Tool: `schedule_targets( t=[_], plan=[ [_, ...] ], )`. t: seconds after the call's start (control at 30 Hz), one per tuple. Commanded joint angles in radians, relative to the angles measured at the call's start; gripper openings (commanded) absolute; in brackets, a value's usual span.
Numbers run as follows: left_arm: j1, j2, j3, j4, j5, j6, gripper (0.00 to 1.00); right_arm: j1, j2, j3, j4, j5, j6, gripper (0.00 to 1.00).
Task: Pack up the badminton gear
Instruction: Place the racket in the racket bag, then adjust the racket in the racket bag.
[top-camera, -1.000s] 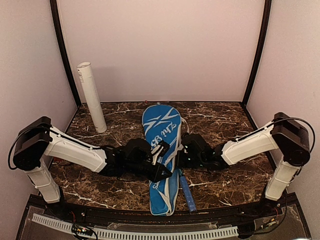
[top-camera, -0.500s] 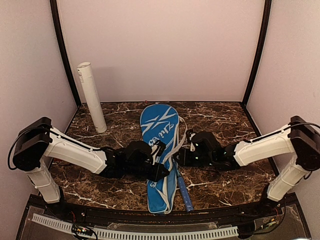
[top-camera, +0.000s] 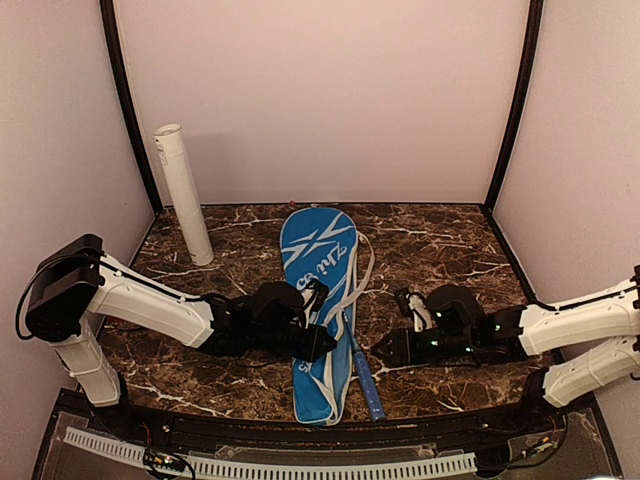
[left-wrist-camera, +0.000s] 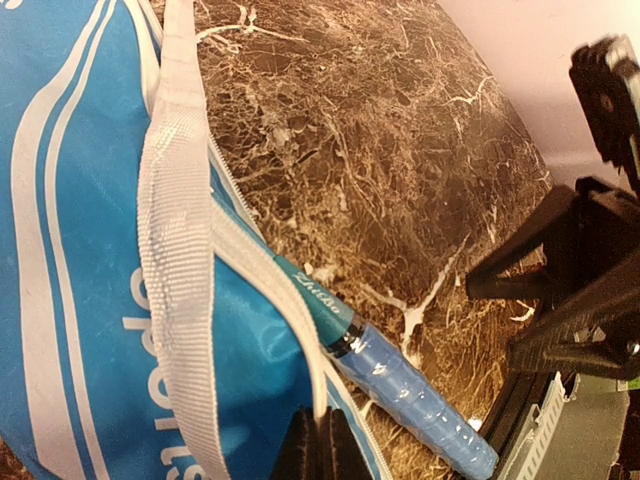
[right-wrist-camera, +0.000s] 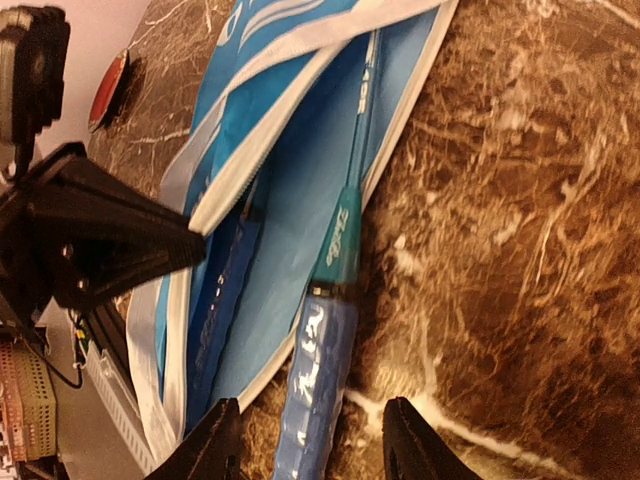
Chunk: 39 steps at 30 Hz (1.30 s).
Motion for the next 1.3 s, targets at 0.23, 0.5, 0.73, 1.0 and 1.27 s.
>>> schedule_targets(
  t=[0.23,0.5,0.73,1.0,1.27],
  plan=[
    [0.0,-0.023,-0.002,-0.009,-0.023,-0.012,0.0,0.146,-0.121,-0.18,0.091,-0.121,0.223,0.45],
    [0.0,-0.021,-0.002,-0.012,-0.023,-0.013,0.0,0.175,-0.061,-0.172,0.125,-0.191,0.246,0.43],
    [0.0,-0.021,-0.002,-0.01,-0.021,-0.015,0.0,0.215,0.057,-0.132,0.153,-0.222,0.261,0.41],
    [0.0,-0.022,-0.005,-0.008,-0.012,-0.01,0.0,0.232,0.162,-0.095,0.217,-0.219,0.314,0.23],
    [0.0,-0.016,-0.003,0.009,0.012,0.0,0.0,0.231,0.197,-0.03,0.278,-0.186,0.338,0.15]
  ],
)
